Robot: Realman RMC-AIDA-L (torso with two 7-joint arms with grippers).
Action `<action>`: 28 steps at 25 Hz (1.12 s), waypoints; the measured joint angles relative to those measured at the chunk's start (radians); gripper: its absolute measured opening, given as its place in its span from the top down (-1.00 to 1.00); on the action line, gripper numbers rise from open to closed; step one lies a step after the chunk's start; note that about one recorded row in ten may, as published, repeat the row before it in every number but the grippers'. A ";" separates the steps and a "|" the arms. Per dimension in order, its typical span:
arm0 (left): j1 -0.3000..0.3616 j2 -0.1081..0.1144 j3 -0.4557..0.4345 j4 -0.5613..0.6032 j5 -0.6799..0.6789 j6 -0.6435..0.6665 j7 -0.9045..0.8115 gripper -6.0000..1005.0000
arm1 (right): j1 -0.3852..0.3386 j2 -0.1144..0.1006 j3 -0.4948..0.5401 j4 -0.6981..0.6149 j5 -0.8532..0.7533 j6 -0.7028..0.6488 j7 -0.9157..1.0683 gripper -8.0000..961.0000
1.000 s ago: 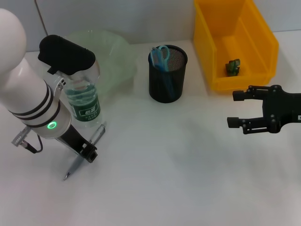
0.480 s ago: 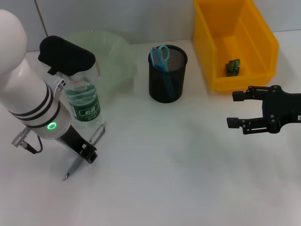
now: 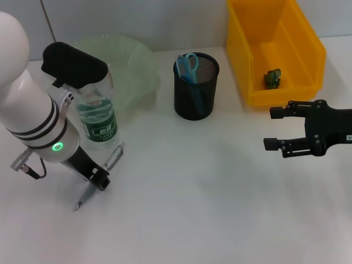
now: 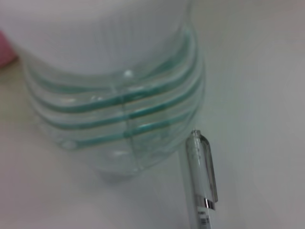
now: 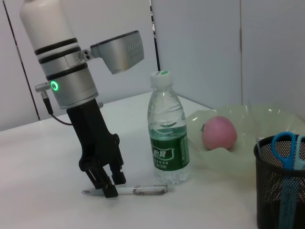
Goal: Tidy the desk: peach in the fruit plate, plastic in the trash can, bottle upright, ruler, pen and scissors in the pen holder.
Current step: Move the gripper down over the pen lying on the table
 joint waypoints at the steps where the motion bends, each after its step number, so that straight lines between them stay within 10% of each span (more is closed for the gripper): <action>1: 0.000 0.000 0.000 0.000 0.000 0.000 0.000 0.30 | 0.000 0.001 -0.003 0.000 0.000 0.000 0.000 -0.73; 28: -0.026 0.000 -0.010 -0.070 -0.009 -0.021 0.051 0.46 | -0.002 0.007 -0.005 -0.002 0.000 0.001 0.007 -0.73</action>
